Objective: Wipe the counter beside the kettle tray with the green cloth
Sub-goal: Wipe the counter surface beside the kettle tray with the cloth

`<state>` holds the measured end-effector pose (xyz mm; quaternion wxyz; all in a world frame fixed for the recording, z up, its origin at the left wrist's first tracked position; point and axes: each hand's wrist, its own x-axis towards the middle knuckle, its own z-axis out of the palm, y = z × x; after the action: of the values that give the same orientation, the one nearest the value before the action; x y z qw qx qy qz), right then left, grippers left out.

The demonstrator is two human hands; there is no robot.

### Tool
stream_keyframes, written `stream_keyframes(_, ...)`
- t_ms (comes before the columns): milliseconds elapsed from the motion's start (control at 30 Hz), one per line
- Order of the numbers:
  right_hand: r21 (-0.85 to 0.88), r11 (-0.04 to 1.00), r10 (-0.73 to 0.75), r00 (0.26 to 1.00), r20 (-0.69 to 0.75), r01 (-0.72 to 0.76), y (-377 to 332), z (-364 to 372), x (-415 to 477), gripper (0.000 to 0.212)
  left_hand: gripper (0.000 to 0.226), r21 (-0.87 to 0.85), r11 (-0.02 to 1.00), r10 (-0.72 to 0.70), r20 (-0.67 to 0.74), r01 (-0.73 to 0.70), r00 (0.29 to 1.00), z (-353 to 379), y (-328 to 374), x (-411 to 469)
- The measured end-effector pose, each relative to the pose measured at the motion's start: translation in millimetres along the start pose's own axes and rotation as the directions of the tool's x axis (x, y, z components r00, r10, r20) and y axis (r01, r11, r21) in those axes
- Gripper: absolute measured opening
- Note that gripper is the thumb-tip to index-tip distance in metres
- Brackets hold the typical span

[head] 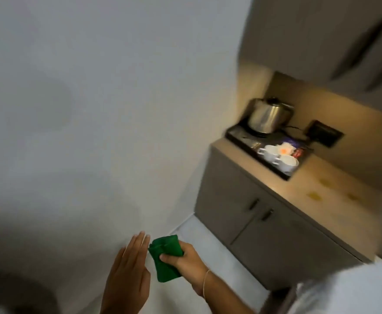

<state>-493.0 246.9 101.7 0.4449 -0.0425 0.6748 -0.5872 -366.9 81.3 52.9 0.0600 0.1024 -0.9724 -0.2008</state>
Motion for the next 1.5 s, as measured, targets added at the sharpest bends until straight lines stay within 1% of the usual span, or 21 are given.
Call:
stream_keyframes(100, 0.097, 0.995, 0.025, 0.990, -0.141, -0.011, 5.8, -79.6, -15.2, 0.031, 0.079, 0.028, 0.987, 0.154, 0.081, -0.157, 0.985, 31.3, 63.9, 67.1)
stream_keyframes(200, 0.166, 0.986, 0.064, 0.963, -0.262, -0.020, 12.3, -153.5, -29.4, 0.024, 0.080, -0.006, 0.968, 0.249, 0.120, -0.250, 0.961, 61.3, 132.0, 121.7)
stream_keyframes(300, 0.151, 0.988, 0.068, 0.896, -0.438, -0.001, 18.2, -225.4, -44.2, 0.011, 0.082, -0.013, 0.945, 0.325, 0.167, -0.328, 0.931, 88.0, 197.7, 166.9)
stream_keyframes(367, 0.090, 0.996, 0.042, 0.828, -0.560, 0.011, 21.2, -267.7, -53.6, 0.011, 0.081, -0.024, 0.932, 0.359, 0.213, -0.362, 0.909, 105.2, 229.5, 189.6)
stream_keyframes(533, 0.092, 0.987, -0.005, 0.593, -0.805, 0.132, 10.5, -363.7, -84.3, 0.013, 0.076, -0.037, 0.884, 0.453, 0.311, -0.466, 0.836, 135.5, 296.7, 247.8)
stream_keyframes(633, 0.095, 0.972, -0.001, 0.410, -0.912, 0.214, 0.9, -424.2, -91.9, 0.007, 0.076, -0.027, 0.859, 0.490, 0.335, -0.511, 0.805, 157.1, 329.4, 293.4)
stream_keyframes(733, 0.028, 0.978, -0.013, 0.198, -0.980, 0.204, -5.9, -478.6, -81.6, 0.035, 0.078, 0.002, 0.851, 0.490, 0.355, -0.524, 0.796, 184.6, 357.4, 342.2)
stream_keyframes(800, 0.008, 0.991, -0.008, 0.123, -0.992, 0.132, -7.8, -511.5, -58.0, 0.049, 0.079, 0.001, 0.852, 0.481, 0.391, -0.524, 0.784, 204.9, 373.8, 372.4)
stream_keyframes(833, 0.002, 0.996, -0.009, 0.126, -0.992, 0.086, -7.7, -525.1, -41.2, 0.055, 0.078, -0.001, 0.857, 0.469, 0.419, -0.516, 0.778, 213.4, 380.1, 386.1)
stream_keyframes(900, -0.046, 0.998, -0.038, 0.210, -0.977, -0.031, -7.3, -543.4, -3.0, 0.064, 0.077, 0.002, 0.865, 0.442, 0.471, -0.502, 0.763, 227.8, 387.5, 407.4)
stream_keyframes(967, -0.235, 0.940, -0.131, 0.375, -0.918, -0.247, -10.3, -542.0, 36.8, 0.075, 0.076, 0.005, 0.868, 0.428, 0.498, -0.496, 0.754, 239.5, 386.2, 422.5)
stream_keyframes(1000, -0.372, 0.862, -0.188, 0.463, -0.866, -0.345, -12.5, -534.6, 53.0, 0.083, 0.078, 0.003, 0.864, 0.435, 0.502, -0.504, 0.748, 242.3, 383.1, 426.5)
stream_keyframes(1033, -0.482, 0.791, -0.249, 0.522, -0.816, -0.377, -14.1, -524.0, 64.4, 0.089, 0.081, 0.000, 0.854, 0.450, 0.501, -0.520, 0.739, 244.4, 378.0, 426.7)
stream_keyframes(1067, -0.559, 0.742, -0.308, 0.553, -0.774, -0.370, -14.2, -513.6, 71.4, 0.092, 0.083, -0.003, 0.842, 0.468, 0.503, -0.540, 0.727, 247.6, 373.0, 427.6)
stream_keyframes(1133, -0.637, 0.690, -0.374, 0.584, -0.720, -0.344, -7.8, -494.9, 69.4, 0.094, 0.081, -0.026, 0.834, 0.494, 0.481, -0.551, 0.724, 253.9, 365.9, 427.6)
stream_keyframes(1200, -0.679, 0.649, -0.379, 0.629, -0.679, -0.342, 6.0, -482.7, 50.3, 0.093, 0.077, -0.049, 0.833, 0.507, 0.468, -0.551, 0.724, 255.4, 365.1, 427.8)
stream_keyframes(1267, -0.678, 0.628, -0.378, 0.611, -0.696, -0.383, 19.9, -477.2, 27.2, 0.092, 0.078, -0.051, 0.826, 0.510, 0.492, -0.561, 0.706, 254.9, 365.3, 427.9)
stream_keyframes(1300, -0.645, 0.636, -0.363, 0.573, -0.735, -0.424, 23.7, -480.7, 16.8, 0.093, 0.079, -0.050, 0.823, 0.511, 0.501, -0.567, 0.698, 254.6, 364.5, 428.2)
stream_keyframes(1433, -0.382, 0.718, -0.243, 0.305, -0.921, -0.581, 25.9, -559.9, -3.0, 0.089, 0.081, -0.054, 0.812, 0.518, 0.524, -0.581, 0.676, 248.7, 366.4, 432.6)
stream_keyframes(1467, -0.315, 0.734, -0.196, 0.256, -0.947, -0.602, 21.8, -588.5, -1.0, 0.085, 0.082, -0.058, 0.813, 0.516, 0.533, -0.579, 0.671, 248.4, 367.0, 433.1)
stream_keyframes(1500, -0.263, 0.742, -0.149, 0.231, -0.961, -0.616, 15.5, -616.5, 3.4, 0.081, 0.083, -0.066, 0.816, 0.511, 0.546, -0.574, 0.664, 247.4, 366.9, 433.8)
